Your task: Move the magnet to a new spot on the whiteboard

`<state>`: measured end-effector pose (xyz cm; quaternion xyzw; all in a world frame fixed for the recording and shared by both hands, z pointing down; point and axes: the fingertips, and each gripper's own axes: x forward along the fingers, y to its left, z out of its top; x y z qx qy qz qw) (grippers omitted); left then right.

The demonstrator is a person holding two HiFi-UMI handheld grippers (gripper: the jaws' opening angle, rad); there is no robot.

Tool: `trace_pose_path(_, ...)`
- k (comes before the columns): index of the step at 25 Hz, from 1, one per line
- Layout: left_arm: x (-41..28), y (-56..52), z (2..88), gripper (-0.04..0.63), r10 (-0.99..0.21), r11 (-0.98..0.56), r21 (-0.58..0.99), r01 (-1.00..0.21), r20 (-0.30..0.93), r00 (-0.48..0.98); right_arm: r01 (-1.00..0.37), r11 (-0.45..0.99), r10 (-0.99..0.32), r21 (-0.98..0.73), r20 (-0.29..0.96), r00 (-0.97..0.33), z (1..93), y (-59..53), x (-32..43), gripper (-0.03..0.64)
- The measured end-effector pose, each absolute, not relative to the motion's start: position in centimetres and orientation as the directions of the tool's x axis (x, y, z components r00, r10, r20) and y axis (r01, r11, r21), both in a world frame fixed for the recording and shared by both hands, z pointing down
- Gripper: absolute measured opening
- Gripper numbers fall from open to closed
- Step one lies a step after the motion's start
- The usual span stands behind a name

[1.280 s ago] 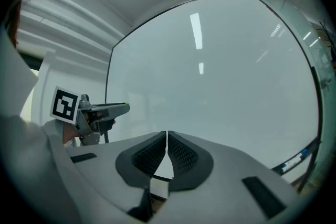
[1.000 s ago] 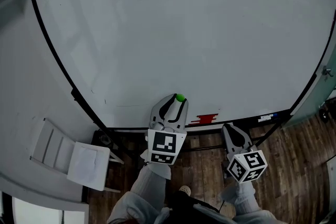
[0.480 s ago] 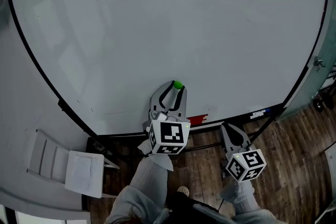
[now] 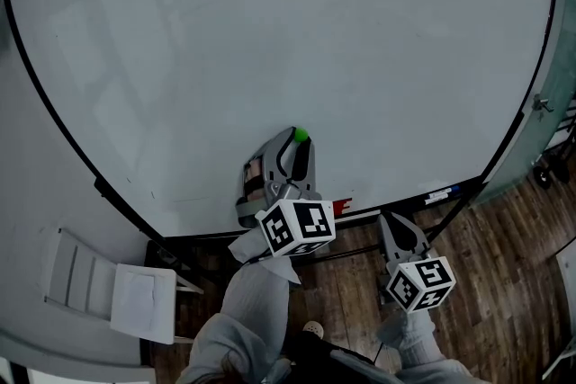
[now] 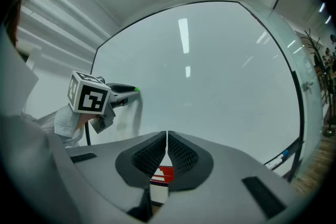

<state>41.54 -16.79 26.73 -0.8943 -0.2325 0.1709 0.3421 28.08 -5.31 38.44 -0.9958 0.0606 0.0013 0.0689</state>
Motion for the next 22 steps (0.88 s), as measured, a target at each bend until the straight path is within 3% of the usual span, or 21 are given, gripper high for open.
trace_pose_path(17, 42.4, -16.9, 27.3, 0.127, 0.490, -0.597, -0.767, 0.236, -0.115, 0.864, -0.098, -0.983, -0.098, -0.158, -0.008, 0.995, 38.8, -5.3, 27.6, 0.034)
trace_pose_path(22, 42.1, -16.1, 28.3, 0.215, 0.533, -0.555, -0.782, 0.284, -0.072, 0.843, -0.101, -0.983, -0.100, -0.155, -0.013, 0.995, 38.7, -5.4, 27.6, 0.034)
